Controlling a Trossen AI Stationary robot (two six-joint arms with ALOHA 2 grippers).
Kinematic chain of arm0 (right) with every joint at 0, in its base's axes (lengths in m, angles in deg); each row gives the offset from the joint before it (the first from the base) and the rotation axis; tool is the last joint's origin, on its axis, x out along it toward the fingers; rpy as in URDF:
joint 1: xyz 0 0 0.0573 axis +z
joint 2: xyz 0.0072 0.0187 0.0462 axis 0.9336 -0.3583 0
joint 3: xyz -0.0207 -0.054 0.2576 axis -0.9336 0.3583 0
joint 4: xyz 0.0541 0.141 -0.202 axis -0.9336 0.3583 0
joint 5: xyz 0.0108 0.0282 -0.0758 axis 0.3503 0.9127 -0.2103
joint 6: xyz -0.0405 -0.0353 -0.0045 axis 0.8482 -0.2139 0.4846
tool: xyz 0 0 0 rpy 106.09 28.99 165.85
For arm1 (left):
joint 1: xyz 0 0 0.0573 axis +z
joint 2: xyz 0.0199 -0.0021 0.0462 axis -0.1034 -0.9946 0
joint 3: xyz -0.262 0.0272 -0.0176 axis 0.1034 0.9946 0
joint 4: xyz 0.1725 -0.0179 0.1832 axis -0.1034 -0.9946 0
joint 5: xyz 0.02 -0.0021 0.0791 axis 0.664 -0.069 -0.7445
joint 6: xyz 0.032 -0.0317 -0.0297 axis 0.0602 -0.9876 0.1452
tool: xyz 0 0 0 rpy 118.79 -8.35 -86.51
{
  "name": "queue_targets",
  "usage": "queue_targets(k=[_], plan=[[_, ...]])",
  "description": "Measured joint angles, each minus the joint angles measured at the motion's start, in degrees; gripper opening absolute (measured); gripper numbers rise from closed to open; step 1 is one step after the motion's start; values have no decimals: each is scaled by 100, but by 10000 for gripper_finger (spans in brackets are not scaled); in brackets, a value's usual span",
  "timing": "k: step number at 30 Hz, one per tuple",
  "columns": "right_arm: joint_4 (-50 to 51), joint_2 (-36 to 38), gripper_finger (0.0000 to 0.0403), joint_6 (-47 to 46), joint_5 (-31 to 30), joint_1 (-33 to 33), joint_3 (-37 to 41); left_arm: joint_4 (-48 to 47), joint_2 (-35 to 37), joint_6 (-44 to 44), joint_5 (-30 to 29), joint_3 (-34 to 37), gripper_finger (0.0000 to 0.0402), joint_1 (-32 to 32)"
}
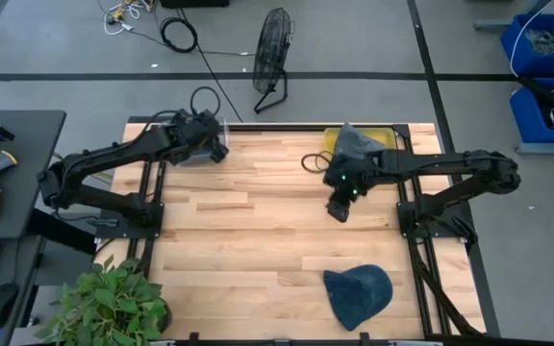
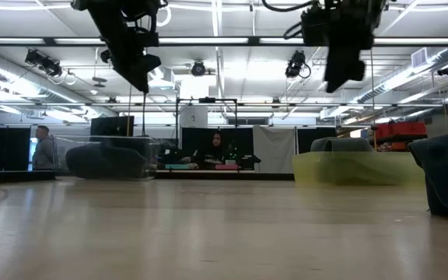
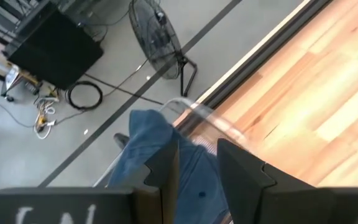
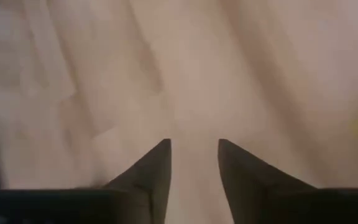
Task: Pick & Place hat
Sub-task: Put the blue cap into the transparent bin
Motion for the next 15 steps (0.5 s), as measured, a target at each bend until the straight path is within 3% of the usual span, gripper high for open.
queue_targets(k=[5,15], plan=[[327,0,153,-1866,403,794,0,29,0,0,-1,0,113,-91],[500,-294,153,-5932,535,2962,0,-16,0,0,-1,0,112,-92]])
